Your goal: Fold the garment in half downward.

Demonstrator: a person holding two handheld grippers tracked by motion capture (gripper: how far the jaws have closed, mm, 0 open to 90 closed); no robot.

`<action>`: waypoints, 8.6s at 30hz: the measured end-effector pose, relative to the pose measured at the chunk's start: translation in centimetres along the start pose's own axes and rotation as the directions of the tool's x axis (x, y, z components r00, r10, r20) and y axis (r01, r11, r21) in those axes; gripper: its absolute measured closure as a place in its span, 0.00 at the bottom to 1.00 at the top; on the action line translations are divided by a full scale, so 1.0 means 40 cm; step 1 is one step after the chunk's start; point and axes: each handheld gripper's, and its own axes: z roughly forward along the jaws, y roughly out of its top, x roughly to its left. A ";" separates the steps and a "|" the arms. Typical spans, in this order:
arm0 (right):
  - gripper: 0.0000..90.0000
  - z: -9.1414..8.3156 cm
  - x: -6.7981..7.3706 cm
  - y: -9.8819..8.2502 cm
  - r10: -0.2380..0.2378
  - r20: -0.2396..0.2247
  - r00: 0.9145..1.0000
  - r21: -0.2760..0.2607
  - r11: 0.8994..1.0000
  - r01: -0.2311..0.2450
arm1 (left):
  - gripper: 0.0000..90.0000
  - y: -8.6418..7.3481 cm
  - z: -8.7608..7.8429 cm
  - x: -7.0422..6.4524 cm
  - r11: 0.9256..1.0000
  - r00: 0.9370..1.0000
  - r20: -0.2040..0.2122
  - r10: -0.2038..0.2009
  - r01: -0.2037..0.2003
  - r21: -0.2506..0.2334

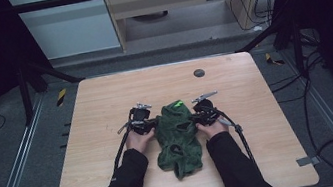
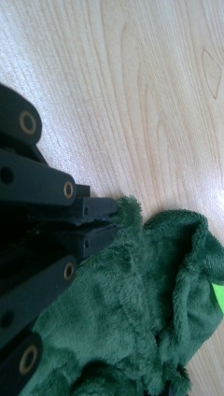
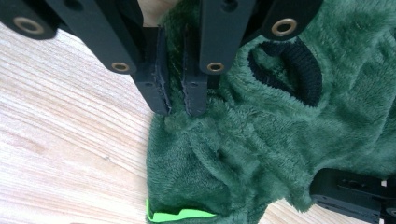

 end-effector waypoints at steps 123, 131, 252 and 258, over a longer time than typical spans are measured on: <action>0.89 -0.258 0.178 -0.245 -0.207 -0.205 0.957 -0.120 0.975 0.185 | 0.98 -0.241 -0.285 -0.182 0.969 0.955 0.171 0.241 -0.247 0.018; 0.88 -0.250 0.180 -0.257 -0.202 -0.208 0.957 -0.092 0.978 0.186 | 0.98 -0.252 -0.280 -0.183 0.966 0.954 0.176 0.244 -0.254 0.038; 1.00 -0.288 0.176 -0.171 -0.159 -0.228 0.961 -0.204 0.972 0.112 | 1.00 -0.204 -0.302 -0.170 0.980 0.961 0.191 0.199 -0.190 -0.067; 1.00 -0.262 0.192 -0.173 -0.175 -0.245 0.954 -0.164 0.977 0.137 | 1.00 -0.191 -0.331 -0.163 0.979 0.964 0.190 0.188 -0.168 -0.114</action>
